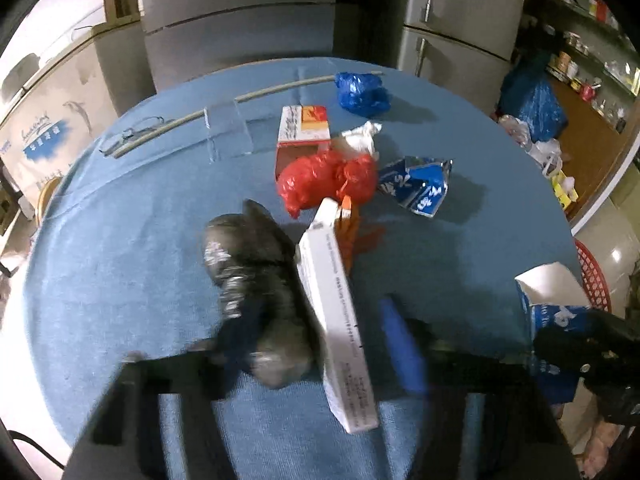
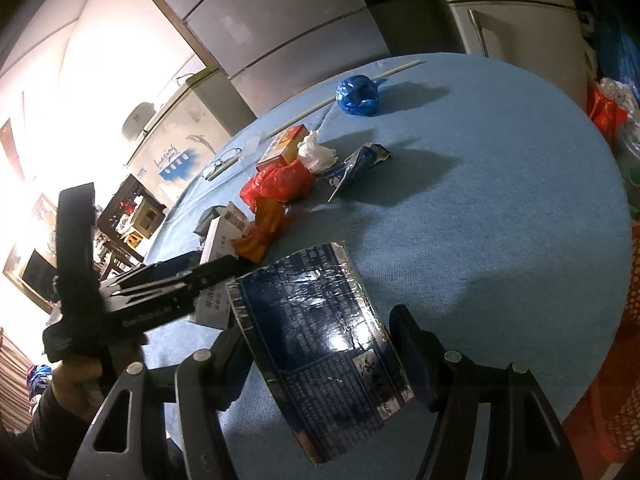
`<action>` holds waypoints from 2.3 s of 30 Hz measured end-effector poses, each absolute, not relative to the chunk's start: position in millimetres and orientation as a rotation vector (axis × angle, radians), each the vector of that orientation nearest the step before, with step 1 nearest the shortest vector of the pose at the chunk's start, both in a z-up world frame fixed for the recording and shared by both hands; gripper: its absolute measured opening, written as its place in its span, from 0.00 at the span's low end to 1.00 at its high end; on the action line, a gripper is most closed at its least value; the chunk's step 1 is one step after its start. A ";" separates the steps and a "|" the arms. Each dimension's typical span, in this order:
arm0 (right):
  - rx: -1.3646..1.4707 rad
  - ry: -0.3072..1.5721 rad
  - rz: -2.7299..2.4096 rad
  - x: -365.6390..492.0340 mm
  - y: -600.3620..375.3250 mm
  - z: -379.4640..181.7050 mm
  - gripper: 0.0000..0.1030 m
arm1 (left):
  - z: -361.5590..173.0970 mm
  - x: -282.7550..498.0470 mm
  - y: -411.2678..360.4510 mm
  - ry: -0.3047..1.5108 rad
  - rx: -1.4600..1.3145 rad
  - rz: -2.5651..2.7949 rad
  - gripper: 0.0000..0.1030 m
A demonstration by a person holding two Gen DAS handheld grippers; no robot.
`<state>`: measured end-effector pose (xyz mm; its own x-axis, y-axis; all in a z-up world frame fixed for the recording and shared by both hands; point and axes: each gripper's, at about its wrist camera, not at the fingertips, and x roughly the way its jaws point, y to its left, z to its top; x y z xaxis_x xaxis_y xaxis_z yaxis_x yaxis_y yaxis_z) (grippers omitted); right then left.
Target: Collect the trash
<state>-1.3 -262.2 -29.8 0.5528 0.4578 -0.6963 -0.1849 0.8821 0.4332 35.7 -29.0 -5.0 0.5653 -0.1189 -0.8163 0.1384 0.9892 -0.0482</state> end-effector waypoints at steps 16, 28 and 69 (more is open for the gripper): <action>0.356 0.906 0.383 -2.3 -271.6 -28.9 0.65 | -28.3 36.8 30.5 1.021 -0.090 0.014 0.86; 0.343 0.914 0.384 0.4 -264.8 -28.8 0.64 | 5.6 25.9 13.1 0.922 -0.130 -0.117 0.86; 0.357 0.889 0.337 -5.7 -275.8 -22.9 0.63 | -8.3 41.2 51.4 0.942 -0.181 -0.039 0.27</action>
<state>-5.7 -275.8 -22.9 0.5856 0.4278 -0.6885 -0.1365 0.8893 0.4364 41.2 51.4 -8.3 0.5884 -0.1126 -0.8007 -0.0454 0.9841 -0.1718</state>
